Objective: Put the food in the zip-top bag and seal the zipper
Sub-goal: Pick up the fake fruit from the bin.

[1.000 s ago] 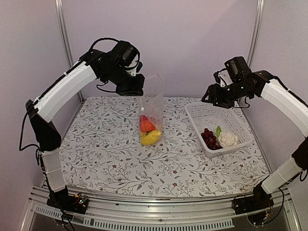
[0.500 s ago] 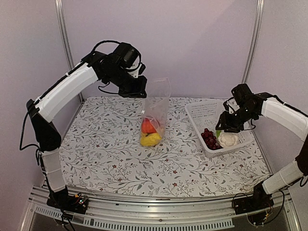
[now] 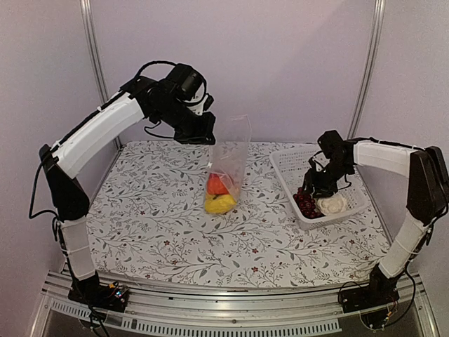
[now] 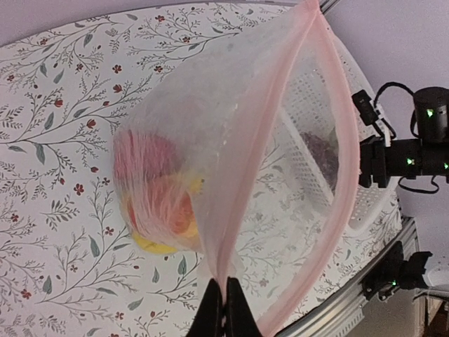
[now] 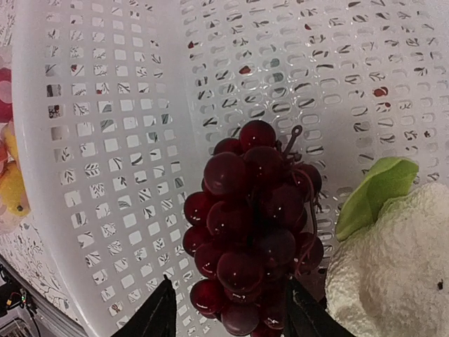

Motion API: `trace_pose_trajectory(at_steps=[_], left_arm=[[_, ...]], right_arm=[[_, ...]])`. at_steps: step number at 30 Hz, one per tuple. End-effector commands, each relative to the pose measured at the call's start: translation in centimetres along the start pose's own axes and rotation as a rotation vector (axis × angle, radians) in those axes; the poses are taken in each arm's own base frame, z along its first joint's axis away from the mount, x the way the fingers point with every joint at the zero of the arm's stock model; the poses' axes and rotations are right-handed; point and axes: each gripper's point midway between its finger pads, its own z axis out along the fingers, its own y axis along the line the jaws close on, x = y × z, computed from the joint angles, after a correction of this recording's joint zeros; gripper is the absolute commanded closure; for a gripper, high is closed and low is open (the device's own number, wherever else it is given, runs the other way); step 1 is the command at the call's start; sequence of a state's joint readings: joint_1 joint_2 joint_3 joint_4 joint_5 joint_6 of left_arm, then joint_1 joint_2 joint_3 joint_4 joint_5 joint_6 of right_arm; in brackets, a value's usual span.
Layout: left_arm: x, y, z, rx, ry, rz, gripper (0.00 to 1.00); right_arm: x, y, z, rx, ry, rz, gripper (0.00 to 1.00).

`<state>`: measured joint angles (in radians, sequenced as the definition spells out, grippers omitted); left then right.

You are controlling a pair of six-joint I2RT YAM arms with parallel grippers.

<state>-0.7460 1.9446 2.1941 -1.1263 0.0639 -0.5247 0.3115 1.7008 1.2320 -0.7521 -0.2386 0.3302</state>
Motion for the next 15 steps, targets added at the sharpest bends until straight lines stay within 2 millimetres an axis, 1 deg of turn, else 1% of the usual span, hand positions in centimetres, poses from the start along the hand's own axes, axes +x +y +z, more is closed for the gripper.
trace_pose_trajectory(at_steps=[1, 4, 6, 8, 11, 12, 15], left_arm=[[0.2, 0.0, 0.8, 0.003, 0.017, 0.003, 1.00], [0.3, 0.1, 0.8, 0.001, 0.020, -0.003, 1.00], [0.4, 0.0, 0.9, 0.004, 0.022, -0.005, 1.00], [0.3, 0.0, 0.9, 0.005, 0.021, -0.009, 1.00], [0.5, 0.0, 1.1, 0.004, 0.028, -0.010, 1.00], [0.5, 0.0, 1.1, 0.006, 0.029, -0.010, 1.00], [0.6, -0.1, 1.4, 0.010, 0.037, -0.008, 1.00]], right_arm=[[-1.3, -0.1, 1.3, 0.012, -0.011, -0.004, 0.50], [-0.9, -0.4, 2.6, 0.009, 0.007, 0.001, 0.57], [-0.3, -0.6, 3.5, 0.009, 0.023, 0.002, 0.65], [-0.3, -0.6, 3.6, 0.009, 0.014, -0.007, 0.76], [-1.3, -0.2, 2.3, 0.015, -0.035, -0.024, 0.87], [-1.9, 0.0, 1.6, 0.020, -0.059, -0.032, 0.91], [-3.7, 0.8, -1.4, 0.033, -0.135, -0.060, 1.00]])
